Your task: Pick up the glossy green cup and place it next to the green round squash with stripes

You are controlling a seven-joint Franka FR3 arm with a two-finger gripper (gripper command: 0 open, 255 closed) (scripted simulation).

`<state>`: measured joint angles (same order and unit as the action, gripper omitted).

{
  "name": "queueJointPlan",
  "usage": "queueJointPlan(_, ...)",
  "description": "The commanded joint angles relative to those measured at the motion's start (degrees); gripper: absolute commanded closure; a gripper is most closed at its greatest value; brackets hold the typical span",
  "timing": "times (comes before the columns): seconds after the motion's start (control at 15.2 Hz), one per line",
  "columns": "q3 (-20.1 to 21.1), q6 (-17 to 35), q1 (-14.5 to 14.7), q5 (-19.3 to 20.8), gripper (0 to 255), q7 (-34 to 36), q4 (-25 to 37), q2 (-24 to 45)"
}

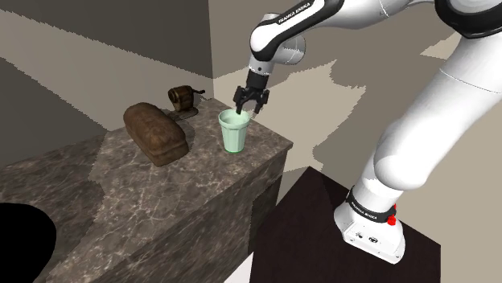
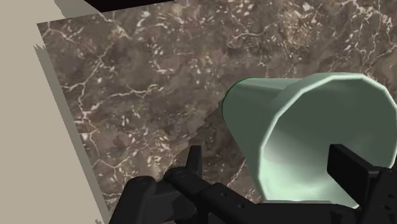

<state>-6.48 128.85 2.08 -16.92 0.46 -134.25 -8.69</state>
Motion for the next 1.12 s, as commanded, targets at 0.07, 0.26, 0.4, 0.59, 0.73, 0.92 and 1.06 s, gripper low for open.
queueJointPlan(0.07, 0.19, 2.42, 0.36, -0.94, 0, -0.59, -0.66, 1.78)
queueJointPlan(0.26, 0.39, 4.36, 0.67, -1.68, 0, -1.05, -1.33, 3.07)
queueJointPlan(0.4, 0.39, 4.36, 0.66, -1.68, 0, -1.05, -1.33, 3.07)
queueJointPlan(0.59, 0.39, 4.36, 0.66, -1.68, 0, -1.05, -1.33, 3.07)
queueJointPlan(0.73, 0.39, 4.35, 0.66, -1.68, 0, -1.05, -1.32, 3.06)
queueJointPlan(0.92, 0.39, 4.35, 0.66, -1.68, 255, -1.05, -1.32, 3.06)
queueJointPlan(1.06, 0.39, 4.35, 0.66, -1.68, 255, -1.05, -1.32, 3.06)
